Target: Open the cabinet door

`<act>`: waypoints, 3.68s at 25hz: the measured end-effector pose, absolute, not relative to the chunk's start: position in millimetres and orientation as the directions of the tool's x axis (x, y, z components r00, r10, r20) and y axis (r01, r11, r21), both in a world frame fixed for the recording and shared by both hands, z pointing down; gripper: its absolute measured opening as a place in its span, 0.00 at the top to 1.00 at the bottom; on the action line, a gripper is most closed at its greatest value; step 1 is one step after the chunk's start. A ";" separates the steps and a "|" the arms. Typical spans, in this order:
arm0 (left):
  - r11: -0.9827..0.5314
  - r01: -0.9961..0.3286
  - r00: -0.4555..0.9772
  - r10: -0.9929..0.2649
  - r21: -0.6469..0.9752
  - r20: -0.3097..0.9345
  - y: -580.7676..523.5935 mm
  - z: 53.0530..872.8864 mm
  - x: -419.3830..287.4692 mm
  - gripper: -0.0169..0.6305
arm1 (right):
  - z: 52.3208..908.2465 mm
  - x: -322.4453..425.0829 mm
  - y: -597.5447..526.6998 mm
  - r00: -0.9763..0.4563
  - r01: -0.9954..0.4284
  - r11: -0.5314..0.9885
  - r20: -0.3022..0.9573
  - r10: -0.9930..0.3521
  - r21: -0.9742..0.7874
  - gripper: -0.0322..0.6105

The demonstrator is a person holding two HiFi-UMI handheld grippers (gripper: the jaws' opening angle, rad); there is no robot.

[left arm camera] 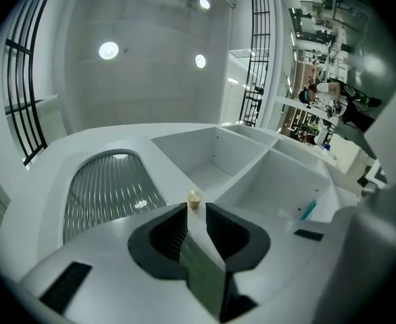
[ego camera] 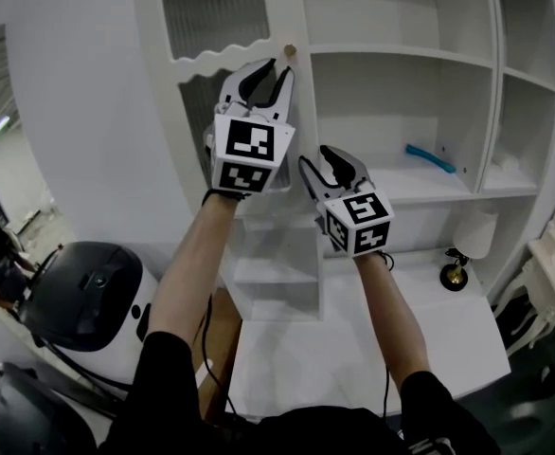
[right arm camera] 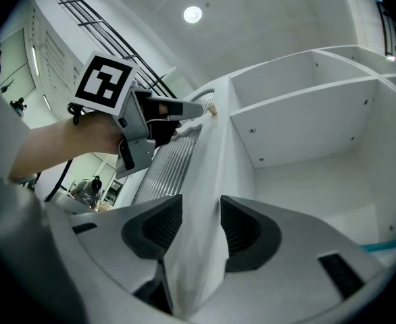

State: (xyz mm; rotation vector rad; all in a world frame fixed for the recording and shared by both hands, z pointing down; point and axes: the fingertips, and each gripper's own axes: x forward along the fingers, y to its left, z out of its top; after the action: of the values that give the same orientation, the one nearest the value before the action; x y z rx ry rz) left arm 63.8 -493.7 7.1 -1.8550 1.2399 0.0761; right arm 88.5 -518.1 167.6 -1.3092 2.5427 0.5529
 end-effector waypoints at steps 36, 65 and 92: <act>-0.144 -0.762 0.547 -0.665 -0.631 -0.508 -490.1 -17.3 76.5 0.86 | 165.7 84.6 -506.5 -0.673 -0.728 0.656 -0.388 -0.630 0.199 0.69; -0.104 -0.782 0.508 -0.678 -0.615 -0.531 -393.3 -16.7 42.2 0.85 | 165.4 66.6 -401.4 -0.715 -0.651 0.755 -0.401 -0.572 0.083 0.81; -0.157 -0.804 0.556 -0.542 -0.574 -0.630 -321.8 -20.0 -20.6 0.84 | 162.3 8.8 -321.6 -0.713 -0.643 0.761 -0.431 -0.553 0.086 0.83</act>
State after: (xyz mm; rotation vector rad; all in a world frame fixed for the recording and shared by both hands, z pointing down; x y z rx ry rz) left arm -20.6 -321.8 -20.0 -1.8338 1.1040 0.3430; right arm 8.8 -321.6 162.3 -0.9128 2.5753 0.3244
